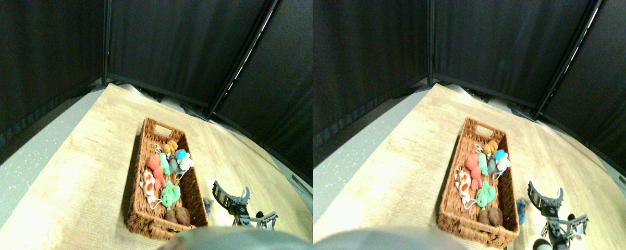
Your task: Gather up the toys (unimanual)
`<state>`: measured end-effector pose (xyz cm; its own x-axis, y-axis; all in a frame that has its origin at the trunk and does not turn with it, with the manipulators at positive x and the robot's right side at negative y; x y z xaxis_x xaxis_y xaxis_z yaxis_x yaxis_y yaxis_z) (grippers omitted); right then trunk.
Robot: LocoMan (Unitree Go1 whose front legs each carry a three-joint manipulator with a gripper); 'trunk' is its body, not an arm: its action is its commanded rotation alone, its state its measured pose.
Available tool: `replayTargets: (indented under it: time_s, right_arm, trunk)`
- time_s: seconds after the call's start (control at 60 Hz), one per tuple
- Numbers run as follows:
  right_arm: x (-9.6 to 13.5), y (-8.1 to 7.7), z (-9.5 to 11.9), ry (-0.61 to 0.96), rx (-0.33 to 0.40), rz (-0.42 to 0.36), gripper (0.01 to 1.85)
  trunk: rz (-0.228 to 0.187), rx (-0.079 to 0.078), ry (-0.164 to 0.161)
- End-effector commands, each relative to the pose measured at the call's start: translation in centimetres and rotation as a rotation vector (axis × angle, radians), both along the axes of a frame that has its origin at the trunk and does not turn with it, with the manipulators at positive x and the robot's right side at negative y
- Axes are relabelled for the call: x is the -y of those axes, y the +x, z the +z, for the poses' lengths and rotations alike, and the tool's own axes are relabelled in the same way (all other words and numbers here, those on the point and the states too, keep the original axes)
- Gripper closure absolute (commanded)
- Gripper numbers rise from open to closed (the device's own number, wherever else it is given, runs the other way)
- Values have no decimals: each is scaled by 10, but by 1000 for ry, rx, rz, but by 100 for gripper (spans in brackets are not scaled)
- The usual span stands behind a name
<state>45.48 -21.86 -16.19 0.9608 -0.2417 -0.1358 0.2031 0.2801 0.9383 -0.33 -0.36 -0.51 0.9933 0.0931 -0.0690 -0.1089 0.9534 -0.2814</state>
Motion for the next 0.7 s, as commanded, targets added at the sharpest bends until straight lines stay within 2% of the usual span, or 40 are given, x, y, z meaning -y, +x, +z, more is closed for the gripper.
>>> replayTargets:
  time_s: [0.017,0.1,0.233,0.35,0.583,0.7]
  right_arm:
    - [-3,-2,0,42,18,-29,101]
    - [-4,-2,-7,81,22,2,106]
    - [-7,-8,-13,125,-4,-40,108]
    - [-10,-11,-21,180,-17,-29,109]
    - [-15,-15,-32,210,-74,-45,110]
    - [-17,-16,-37,212,-85,-26,109]
  trunk:
    - [11,-17,-26]
    - [15,-18,-31]
    - [21,-22,-35]
    - [21,-22,-38]
    - [29,-30,-43]
    - [31,-31,-44]
